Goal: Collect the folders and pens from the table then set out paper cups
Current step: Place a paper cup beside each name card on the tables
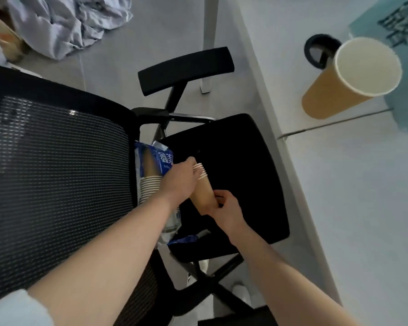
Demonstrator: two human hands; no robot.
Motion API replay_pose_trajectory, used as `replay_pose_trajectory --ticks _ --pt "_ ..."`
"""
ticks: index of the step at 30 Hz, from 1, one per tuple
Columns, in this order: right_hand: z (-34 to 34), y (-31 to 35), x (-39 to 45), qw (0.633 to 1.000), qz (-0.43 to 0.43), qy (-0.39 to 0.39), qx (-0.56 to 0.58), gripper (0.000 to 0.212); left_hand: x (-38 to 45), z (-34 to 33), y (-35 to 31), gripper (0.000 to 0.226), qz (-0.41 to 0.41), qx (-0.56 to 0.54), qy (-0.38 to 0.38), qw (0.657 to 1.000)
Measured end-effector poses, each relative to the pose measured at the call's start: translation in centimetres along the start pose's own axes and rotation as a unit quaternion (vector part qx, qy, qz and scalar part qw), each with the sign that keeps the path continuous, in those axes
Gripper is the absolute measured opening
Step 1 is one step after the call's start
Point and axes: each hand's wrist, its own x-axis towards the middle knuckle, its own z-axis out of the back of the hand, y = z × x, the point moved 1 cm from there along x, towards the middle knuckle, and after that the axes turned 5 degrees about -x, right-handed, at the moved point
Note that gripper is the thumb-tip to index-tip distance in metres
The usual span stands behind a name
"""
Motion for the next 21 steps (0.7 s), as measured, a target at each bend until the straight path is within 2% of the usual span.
replay_pose_trajectory --ticks 4,12,16,21 --pt "-1.7 -0.8 1.9 1.0 -0.018 -0.012 0.014 0.065 2.1 -1.1 0.7 0.021 -0.007 0.045 0.035 0.998" --pt "-3.8 -1.9 3.1 0.999 -0.043 0.013 -0.011 0.054 3.5 -1.9 3.6 0.023 0.067 0.078 0.068 0.992" --pt "-3.8 -2.4 2.8 0.998 -0.057 0.015 0.009 0.062 3.2 -1.7 3.4 0.036 0.079 0.087 0.063 0.991" --pt "-2.3 -2.6 1.1 0.995 -0.076 0.029 0.055 0.073 2.3 -0.6 1.8 0.03 0.083 0.084 0.057 0.991"
